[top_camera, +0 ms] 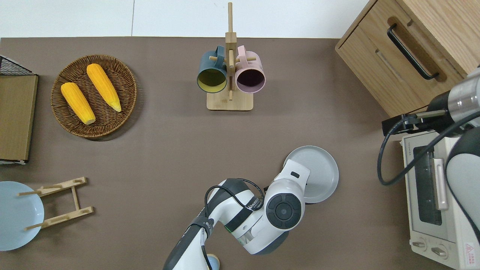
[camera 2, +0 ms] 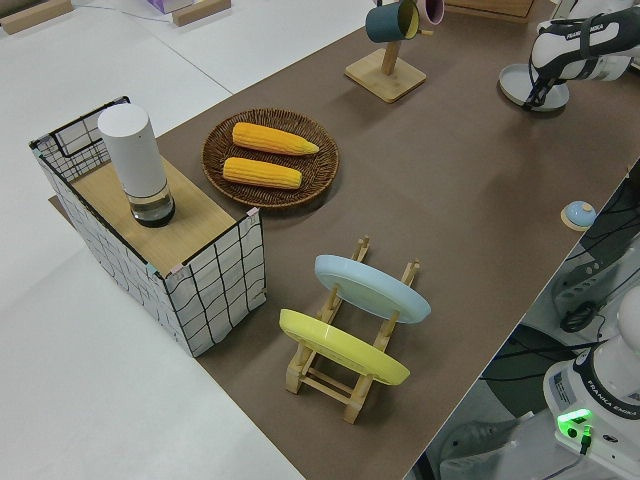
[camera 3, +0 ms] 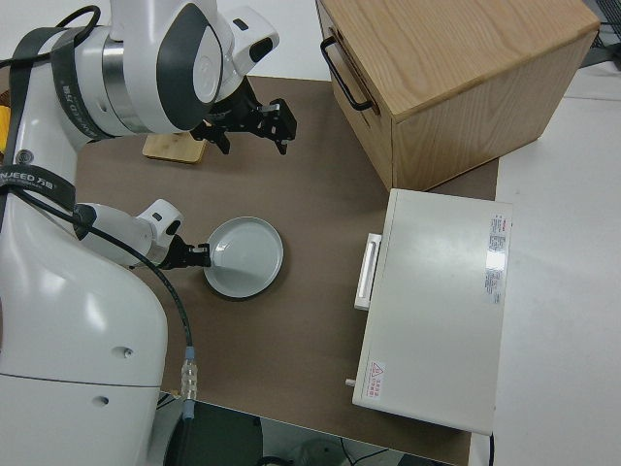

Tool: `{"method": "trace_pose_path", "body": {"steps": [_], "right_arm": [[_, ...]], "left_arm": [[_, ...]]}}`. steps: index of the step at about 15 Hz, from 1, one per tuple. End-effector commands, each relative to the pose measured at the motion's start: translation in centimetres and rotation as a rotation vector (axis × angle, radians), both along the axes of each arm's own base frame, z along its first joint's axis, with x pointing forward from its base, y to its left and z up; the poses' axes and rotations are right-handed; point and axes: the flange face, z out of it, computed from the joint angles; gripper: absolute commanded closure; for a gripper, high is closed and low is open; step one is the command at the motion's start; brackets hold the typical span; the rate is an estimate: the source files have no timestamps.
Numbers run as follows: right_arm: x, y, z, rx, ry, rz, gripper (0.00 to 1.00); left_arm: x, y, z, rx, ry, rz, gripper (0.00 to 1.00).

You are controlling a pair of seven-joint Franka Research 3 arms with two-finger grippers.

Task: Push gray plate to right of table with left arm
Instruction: 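Push the gray plate with the left gripper across the table toward the toaster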

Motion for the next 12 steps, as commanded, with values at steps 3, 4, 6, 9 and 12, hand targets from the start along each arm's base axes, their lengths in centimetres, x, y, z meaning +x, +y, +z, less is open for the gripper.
{"method": "trace_pose_path", "body": {"steps": [3, 4, 6, 9, 12], "right_arm": [[-0.3, 0.0, 0.3, 0.006, 0.004, -0.004, 0.017], [-0.3, 0.0, 0.4, 0.006, 0.002, -0.004, 0.017], [-0.3, 0.0, 0.3, 0.006, 0.004, -0.004, 0.017], [-0.3, 0.0, 0.3, 0.006, 0.004, -0.004, 0.017], [-0.3, 0.0, 0.3, 0.006, 0.004, -0.004, 0.017]], "left_arm": [[0.3, -0.7, -1.3, 0.013, 0.0, 0.007, 0.33], [0.5, -0.8, -1.0, 0.008, -0.003, 0.008, 0.15], [1.0, -0.9, -0.1, -0.004, -0.013, 0.013, 0.02], [1.2, -0.8, 0.1, -0.004, -0.013, 0.015, 0.02], [1.4, -0.6, 0.4, 0.002, -0.011, 0.014, 0.02]]}}
